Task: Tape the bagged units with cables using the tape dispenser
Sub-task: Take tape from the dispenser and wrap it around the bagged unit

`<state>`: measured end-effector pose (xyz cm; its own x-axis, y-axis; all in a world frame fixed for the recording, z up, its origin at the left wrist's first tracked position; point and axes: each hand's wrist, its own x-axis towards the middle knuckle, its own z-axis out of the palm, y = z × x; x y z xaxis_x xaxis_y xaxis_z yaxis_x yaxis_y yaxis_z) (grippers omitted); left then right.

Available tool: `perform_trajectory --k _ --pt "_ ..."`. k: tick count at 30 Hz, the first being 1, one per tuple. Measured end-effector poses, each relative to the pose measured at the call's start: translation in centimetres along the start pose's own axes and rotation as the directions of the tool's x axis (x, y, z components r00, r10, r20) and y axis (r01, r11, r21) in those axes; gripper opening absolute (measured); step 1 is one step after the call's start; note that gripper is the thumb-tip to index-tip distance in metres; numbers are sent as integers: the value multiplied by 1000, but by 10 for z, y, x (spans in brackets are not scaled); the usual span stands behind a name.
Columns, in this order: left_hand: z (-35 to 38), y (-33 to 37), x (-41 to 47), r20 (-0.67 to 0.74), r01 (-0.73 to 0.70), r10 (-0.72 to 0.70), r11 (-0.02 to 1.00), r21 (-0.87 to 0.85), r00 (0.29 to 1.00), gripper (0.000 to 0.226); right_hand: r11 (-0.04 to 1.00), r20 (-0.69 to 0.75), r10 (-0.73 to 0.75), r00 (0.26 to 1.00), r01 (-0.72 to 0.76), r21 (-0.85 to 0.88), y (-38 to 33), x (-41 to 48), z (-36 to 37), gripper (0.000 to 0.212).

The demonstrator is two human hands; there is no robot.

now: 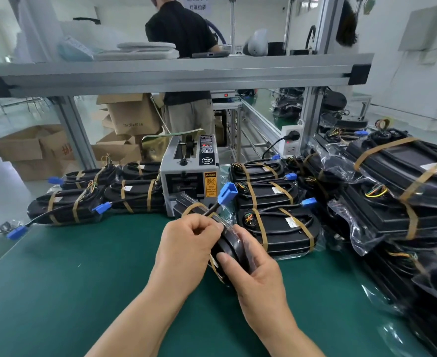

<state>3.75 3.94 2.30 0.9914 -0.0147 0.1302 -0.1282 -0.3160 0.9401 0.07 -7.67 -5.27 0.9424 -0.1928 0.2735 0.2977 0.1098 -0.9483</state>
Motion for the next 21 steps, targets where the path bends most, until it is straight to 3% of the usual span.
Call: perform_trajectory --k 5,21 --pt "2 -5 0 -43 -30 34 996 86 999 16 999 18 -25 1000 26 -31 -4 0 1 50" --pt "2 -9 -1 -61 -67 73 993 94 995 14 994 29 -50 998 53 -96 -22 -3 2 60"
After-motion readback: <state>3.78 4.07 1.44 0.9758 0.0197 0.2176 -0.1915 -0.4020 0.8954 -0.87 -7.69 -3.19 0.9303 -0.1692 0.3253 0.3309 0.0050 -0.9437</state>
